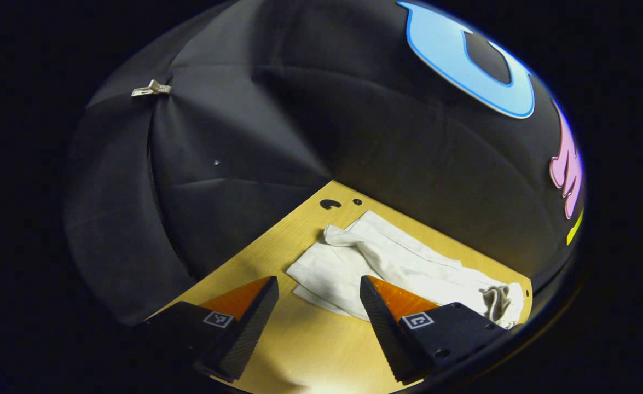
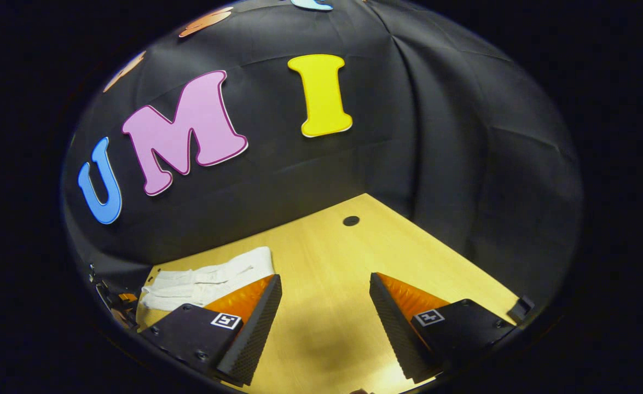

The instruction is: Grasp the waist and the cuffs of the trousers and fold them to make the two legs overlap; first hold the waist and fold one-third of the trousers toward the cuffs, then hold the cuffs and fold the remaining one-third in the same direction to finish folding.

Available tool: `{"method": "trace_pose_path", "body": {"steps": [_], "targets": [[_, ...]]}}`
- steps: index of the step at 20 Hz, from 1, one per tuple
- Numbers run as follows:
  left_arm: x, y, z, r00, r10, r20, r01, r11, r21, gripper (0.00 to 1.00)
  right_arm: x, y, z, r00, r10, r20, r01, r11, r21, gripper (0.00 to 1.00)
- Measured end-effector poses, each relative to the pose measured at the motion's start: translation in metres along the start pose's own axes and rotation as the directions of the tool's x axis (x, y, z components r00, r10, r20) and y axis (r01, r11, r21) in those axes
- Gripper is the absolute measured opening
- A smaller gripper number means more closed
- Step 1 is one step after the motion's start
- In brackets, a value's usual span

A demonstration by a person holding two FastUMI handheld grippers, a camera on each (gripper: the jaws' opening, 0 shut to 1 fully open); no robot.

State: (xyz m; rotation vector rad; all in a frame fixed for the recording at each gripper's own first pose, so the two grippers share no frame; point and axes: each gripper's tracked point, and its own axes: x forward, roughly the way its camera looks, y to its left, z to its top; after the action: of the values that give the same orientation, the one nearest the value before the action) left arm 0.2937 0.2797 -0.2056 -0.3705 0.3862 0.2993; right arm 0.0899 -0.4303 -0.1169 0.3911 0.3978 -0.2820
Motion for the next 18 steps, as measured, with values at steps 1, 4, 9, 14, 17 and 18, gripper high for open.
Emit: {"method": "trace_pose_path", "body": {"steps": [1, 4, 9, 14, 17, 18], "targets": [[0.012, -0.002, -0.004, 1.0, -0.001, -0.017, 0.001, 1.0, 0.014, 0.96, -0.011, -0.007, -0.001, 1.0, -0.029, 0.004, 0.029, 0.999, -0.021, 0.98], [0.039, -0.011, -0.016, 0.998, 0.01, -0.057, -0.005, 0.997, 0.078, 0.95, -0.044, -0.011, -0.008, 0.998, -0.058, -0.007, 0.058, 0.998, -0.038, 0.98], [0.051, -0.006, -0.028, 0.987, 0.132, -0.09, -0.105, 0.961, 0.257, 0.96, -0.054, 0.0, -0.027, 0.998, -0.047, -0.045, 0.044, 0.997, -0.061, 0.98], [0.053, -0.01, -0.032, 0.987, 0.108, -0.12, -0.071, 0.959, 0.274, 0.97, -0.053, 0.011, -0.032, 0.998, -0.04, -0.042, 0.038, 0.998, -0.053, 0.98], [0.054, -0.016, -0.035, 0.985, 0.104, -0.135, -0.058, 0.95, 0.308, 0.84, -0.056, 0.011, -0.031, 0.998, -0.041, -0.041, 0.039, 0.998, -0.046, 0.98], [0.055, -0.02, -0.035, 0.985, 0.097, -0.14, -0.05, 0.951, 0.306, 0.77, -0.057, 0.01, -0.031, 0.998, -0.04, -0.043, 0.038, 0.998, -0.047, 0.98]]}}
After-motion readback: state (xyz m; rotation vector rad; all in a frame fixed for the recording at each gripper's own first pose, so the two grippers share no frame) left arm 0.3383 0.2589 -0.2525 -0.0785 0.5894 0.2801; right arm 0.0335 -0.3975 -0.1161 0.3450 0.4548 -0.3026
